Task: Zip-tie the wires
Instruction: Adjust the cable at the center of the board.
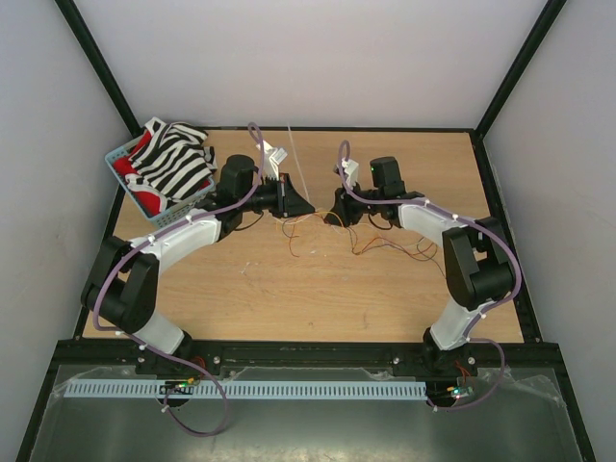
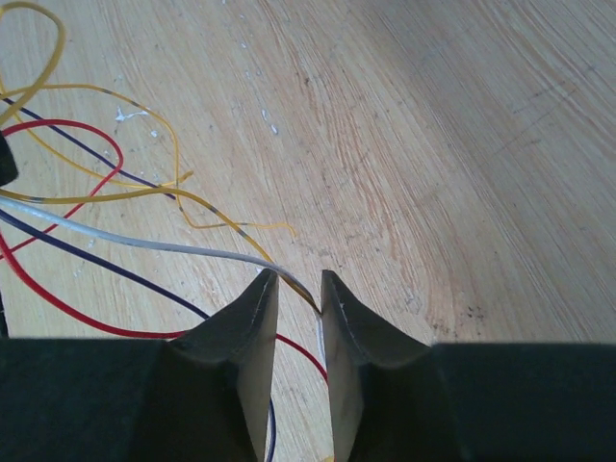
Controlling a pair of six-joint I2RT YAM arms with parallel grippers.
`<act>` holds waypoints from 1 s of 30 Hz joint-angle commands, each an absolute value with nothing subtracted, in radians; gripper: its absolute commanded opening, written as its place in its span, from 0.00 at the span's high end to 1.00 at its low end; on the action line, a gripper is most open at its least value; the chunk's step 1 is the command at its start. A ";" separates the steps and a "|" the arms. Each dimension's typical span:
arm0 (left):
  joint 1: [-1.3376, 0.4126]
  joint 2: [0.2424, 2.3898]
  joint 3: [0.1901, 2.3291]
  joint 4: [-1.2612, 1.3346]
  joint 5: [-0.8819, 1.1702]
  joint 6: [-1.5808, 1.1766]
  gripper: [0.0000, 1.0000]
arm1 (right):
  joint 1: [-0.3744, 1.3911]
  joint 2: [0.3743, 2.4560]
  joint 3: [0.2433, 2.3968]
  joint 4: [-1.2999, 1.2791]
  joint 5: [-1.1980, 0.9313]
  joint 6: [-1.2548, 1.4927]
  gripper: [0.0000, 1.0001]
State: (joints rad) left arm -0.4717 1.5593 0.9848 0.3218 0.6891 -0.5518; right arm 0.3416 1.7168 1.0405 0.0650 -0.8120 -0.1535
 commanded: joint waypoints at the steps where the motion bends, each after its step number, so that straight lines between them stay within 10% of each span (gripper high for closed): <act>1: -0.467 1.555 1.016 0.334 0.703 -0.556 1.00 | 0.345 1.695 1.067 0.036 -0.777 -0.181 0.68; 15: -0.463 1.552 1.003 0.334 0.692 -0.554 1.00 | 0.344 1.639 1.049 -0.006 -0.749 -0.183 0.63; 30: -0.451 1.547 0.994 0.334 0.677 -0.555 1.00 | 0.340 1.635 1.050 -0.010 -0.700 -0.171 1.00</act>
State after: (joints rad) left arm -0.4633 1.5593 0.9848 0.3218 0.6872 -0.5514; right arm 0.3416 1.6722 1.0405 -0.0002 -0.7315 -0.1646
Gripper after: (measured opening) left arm 0.105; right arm 0.010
